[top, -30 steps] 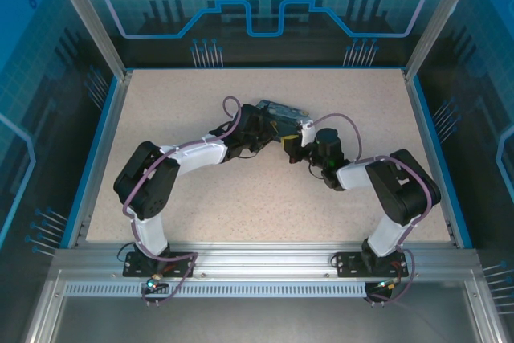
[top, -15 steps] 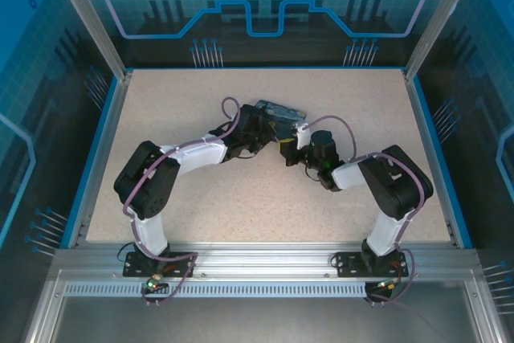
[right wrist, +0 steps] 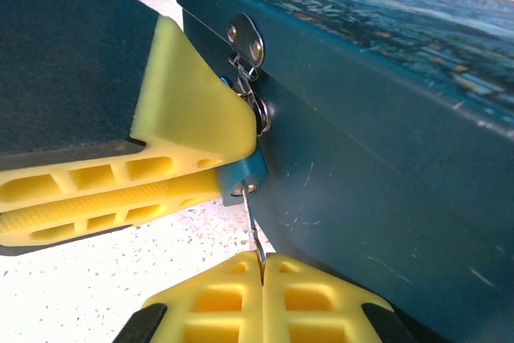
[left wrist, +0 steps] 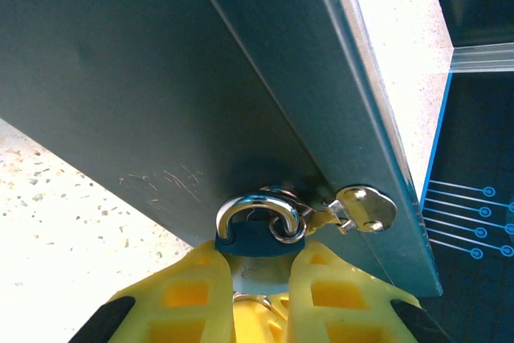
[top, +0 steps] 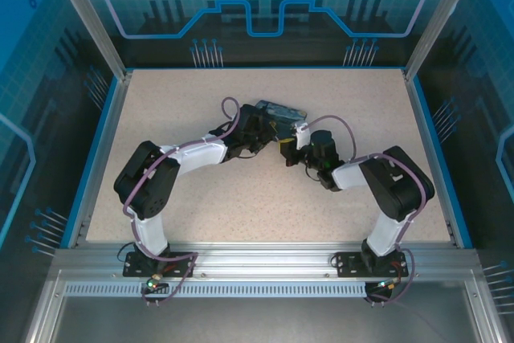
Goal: Unlock the padlock with the key
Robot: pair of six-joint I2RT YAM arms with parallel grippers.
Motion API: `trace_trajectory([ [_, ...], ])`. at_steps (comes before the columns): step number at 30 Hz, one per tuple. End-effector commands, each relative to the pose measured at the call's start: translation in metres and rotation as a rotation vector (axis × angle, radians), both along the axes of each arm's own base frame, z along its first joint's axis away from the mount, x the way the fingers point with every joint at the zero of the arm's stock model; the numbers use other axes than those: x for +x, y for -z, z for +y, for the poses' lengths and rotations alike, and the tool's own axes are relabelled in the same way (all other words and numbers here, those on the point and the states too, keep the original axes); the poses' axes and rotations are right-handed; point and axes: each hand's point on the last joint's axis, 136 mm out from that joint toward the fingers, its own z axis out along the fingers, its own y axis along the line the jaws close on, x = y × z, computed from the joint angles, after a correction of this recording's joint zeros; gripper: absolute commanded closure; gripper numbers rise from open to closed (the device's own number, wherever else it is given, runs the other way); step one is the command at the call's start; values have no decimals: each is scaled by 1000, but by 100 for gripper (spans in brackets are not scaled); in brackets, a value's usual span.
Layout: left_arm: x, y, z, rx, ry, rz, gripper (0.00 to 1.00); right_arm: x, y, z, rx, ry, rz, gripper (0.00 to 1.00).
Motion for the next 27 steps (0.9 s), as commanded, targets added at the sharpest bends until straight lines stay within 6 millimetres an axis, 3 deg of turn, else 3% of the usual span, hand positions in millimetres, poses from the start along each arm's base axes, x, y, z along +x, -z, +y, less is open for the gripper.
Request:
trace_trajectory([
  [1,-13,-25,-27,-75,105,-20,86,9,-49,8,5,-15,-164,100],
  [11,-17,-23,-24,-57,99,19,86,-1,-49,12,-150,-29,-232,100],
  [21,-13,-29,-25,-89,78,8,87,-5,-33,19,-99,-44,-174,100],
  [27,-10,-36,-23,-96,63,-14,88,-9,-29,10,-76,-24,-124,100],
])
